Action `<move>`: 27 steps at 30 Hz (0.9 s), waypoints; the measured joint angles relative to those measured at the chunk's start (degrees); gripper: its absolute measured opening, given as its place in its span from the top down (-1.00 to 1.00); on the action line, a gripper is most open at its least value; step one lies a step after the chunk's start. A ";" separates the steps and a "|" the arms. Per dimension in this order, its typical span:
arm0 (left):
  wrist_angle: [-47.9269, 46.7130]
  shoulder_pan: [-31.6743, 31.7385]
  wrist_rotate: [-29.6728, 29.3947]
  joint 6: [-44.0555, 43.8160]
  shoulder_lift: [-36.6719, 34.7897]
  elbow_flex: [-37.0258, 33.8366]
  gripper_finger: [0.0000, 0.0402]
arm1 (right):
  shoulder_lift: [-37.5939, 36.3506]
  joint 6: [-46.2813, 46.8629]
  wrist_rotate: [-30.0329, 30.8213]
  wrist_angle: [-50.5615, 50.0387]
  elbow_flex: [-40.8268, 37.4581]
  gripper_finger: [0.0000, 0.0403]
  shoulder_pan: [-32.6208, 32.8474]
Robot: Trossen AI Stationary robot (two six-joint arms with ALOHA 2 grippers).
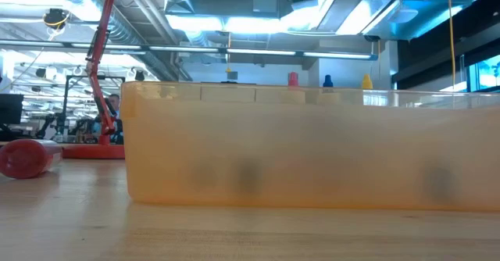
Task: Pick & Place food coloring
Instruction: Put the big purple food coloring bottle into the orange bin
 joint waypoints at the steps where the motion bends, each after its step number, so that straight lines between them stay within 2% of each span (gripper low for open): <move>1: 0.06 0.02 0.10 0.00 0.02 0.00 -0.07 | 0.07 0.02 -0.04 -0.27 0.00 0.25 -0.16; 14: 2.77 0.02 0.31 1.53 0.02 0.04 0.03 | 0.31 1.22 -0.16 -0.08 0.02 0.25 -0.62; 27: 2.62 0.07 -3.76 1.53 0.61 0.04 0.04 | 0.33 1.39 -0.44 -0.10 0.02 0.24 -1.73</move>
